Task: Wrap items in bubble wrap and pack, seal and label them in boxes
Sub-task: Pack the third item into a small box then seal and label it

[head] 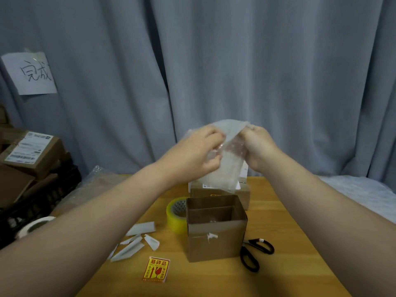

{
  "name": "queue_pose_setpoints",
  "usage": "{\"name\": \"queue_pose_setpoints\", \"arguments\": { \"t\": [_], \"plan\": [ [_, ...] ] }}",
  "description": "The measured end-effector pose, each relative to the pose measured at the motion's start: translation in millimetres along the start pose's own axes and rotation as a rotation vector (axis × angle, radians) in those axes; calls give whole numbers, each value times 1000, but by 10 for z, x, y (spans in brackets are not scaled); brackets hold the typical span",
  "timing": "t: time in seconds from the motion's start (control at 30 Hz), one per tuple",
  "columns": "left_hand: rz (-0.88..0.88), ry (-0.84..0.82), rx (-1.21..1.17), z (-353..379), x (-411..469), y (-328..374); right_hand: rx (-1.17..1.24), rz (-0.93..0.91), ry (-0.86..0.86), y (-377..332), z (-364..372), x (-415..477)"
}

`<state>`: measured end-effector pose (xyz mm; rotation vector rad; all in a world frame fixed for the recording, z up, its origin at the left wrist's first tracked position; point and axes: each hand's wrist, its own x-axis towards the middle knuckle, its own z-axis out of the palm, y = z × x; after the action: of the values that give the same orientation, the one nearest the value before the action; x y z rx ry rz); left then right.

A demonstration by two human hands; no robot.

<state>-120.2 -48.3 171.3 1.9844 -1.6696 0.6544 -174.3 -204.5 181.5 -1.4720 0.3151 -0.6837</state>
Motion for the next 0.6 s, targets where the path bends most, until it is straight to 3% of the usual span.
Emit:
{"name": "queue_pose_setpoints", "arguments": {
  "t": [0.07, 0.17, 0.23, 0.3, 0.4, 0.5, 0.6],
  "plan": [
    [41, 27, 43, 132, 4, -8, 151, 109, -86, -37, 60, -41],
    [-138, 56, 90, 267, -8, -97, 363, 176, -381, -63, 31, -133],
    [-196, 47, 138, 328, -17, -102, 374, 158, -514, -25, 40, -199],
    [-81, 26, 176, 372, -42, -92, 214, 64, -419, 88, 92, -184],
    [42, -18, 149, 372, -104, -87, 116, -53, -34, 200, 98, -120],
    [-270, 123, -116, 312, -120, -152, 108, -109, 36, 281, -79, -75],
    [-560, 230, -419, 236, -112, -209, 173, -52, -196, 301, -191, -183]
  ]
}}
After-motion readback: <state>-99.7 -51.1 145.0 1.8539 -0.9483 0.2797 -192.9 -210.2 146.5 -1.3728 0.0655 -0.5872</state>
